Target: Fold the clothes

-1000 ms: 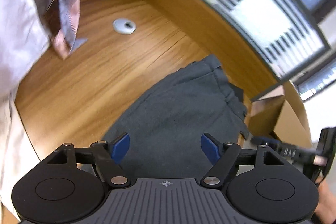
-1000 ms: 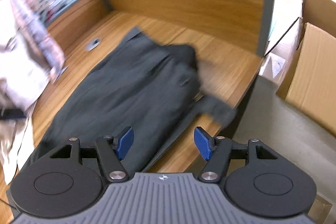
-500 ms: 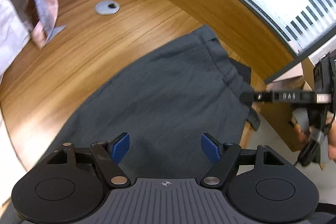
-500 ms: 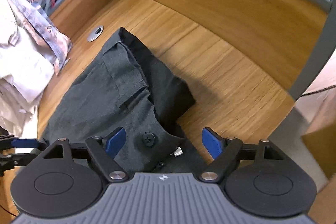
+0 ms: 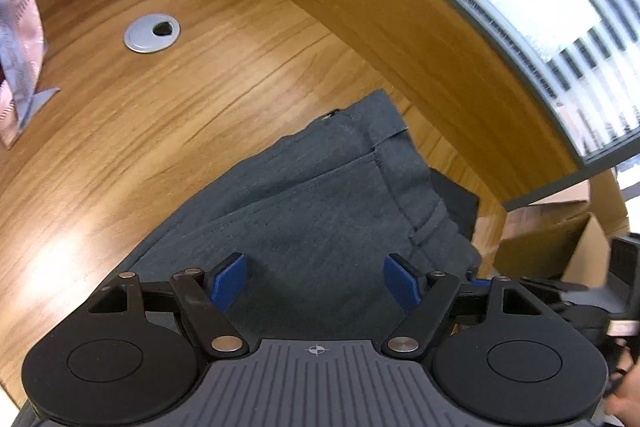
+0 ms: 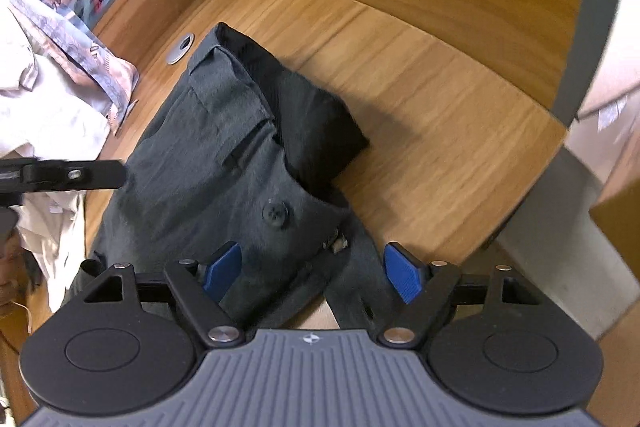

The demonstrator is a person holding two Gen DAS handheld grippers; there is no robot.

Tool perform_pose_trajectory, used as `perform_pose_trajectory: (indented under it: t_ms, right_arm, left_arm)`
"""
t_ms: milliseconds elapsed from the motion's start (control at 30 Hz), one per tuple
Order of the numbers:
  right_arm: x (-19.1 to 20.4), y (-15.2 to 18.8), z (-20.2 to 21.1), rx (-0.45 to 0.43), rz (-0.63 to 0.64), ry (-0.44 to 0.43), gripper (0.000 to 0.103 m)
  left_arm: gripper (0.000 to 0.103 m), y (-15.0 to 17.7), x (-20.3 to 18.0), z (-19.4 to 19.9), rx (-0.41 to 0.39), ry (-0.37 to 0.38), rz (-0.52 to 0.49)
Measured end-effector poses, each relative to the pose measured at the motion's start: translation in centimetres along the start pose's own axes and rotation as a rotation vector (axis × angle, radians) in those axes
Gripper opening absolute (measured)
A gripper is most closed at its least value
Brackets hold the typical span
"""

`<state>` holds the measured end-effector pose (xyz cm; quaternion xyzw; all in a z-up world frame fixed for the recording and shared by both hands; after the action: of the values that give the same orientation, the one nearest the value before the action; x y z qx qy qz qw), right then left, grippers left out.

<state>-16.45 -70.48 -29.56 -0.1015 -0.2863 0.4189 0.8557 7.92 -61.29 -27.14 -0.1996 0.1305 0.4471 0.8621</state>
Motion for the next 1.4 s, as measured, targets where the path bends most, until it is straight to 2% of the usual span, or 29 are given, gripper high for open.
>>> perform_pose_trajectory:
  t_ms: [167, 367, 633, 700, 733, 767, 833, 867, 1000, 1167, 1400]
  right_arm:
    - [0.0, 1.3, 0.5, -0.016, -0.1, -0.068, 0.084]
    - [0.4, 0.7, -0.5, -0.083, -0.226, -0.174, 0.084]
    - [0.8, -1.5, -2.0, -0.184, -0.278, -0.168, 0.081]
    - [0.7, -2.0, -2.4, -0.209, -0.293, -0.16, 0.075]
    - [0.6, -2.2, -2.7, -0.221, -0.3, -0.154, 0.063]
    - [0.3, -2.3, -2.9, -0.226, -0.306, -0.145, 0.042]
    - [-0.1, -2.3, -3.0, -0.247, -0.346, -0.168, 0.027]
    - [-0.1, -2.4, -2.7, -0.258, -0.366, -0.186, 0.024]
    - [3.5, -4.1, 0.0, -0.32, -0.178, -0.164, 0.022]
    - [10.1, -5.7, 3.2, -0.385, 0.07, -0.158, 0.022]
    - [20.2, -5.4, 6.5, -0.445, 0.411, -0.181, 0.022]
  left_arm:
    - [0.077, -0.8, 0.8, -2.3, 0.018, -0.025, 0.034]
    - [0.078, -1.2, 1.4, -3.7, 0.029, -0.044, 0.042]
    - [0.085, -0.4, 0.8, -4.0, 0.027, -0.052, -0.053]
    - [0.085, -0.5, 0.9, -3.9, 0.024, -0.043, -0.043]
    - [0.085, -0.5, 1.0, -3.9, 0.021, -0.038, -0.034]
    - [0.085, -0.6, 1.1, -3.8, 0.014, -0.029, -0.023]
    - [0.084, -0.9, 1.4, -3.4, -0.004, -0.002, 0.009]
    - [0.084, -1.0, 1.7, -3.0, -0.012, 0.017, 0.039]
    - [0.082, -1.3, 3.4, 0.2, -0.087, 0.078, 0.179]
    - [0.082, -0.3, 7.5, 7.7, -0.24, 0.131, 0.331]
    - [0.082, 4.6, 16.8, 18.8, -0.445, 0.069, 0.496]
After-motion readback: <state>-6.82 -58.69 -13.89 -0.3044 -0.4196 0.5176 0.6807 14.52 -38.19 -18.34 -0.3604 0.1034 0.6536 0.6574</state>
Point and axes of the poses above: each gripper's, at about its wrist camera, not at the fingertips, and z roughly against the way its jaws point, x to its left, y to its underside, the point moved 10 cm from there along -z, roughly the way its jaws point, and after that the axes turned 14 degrees about z, right-handed, at the moved point
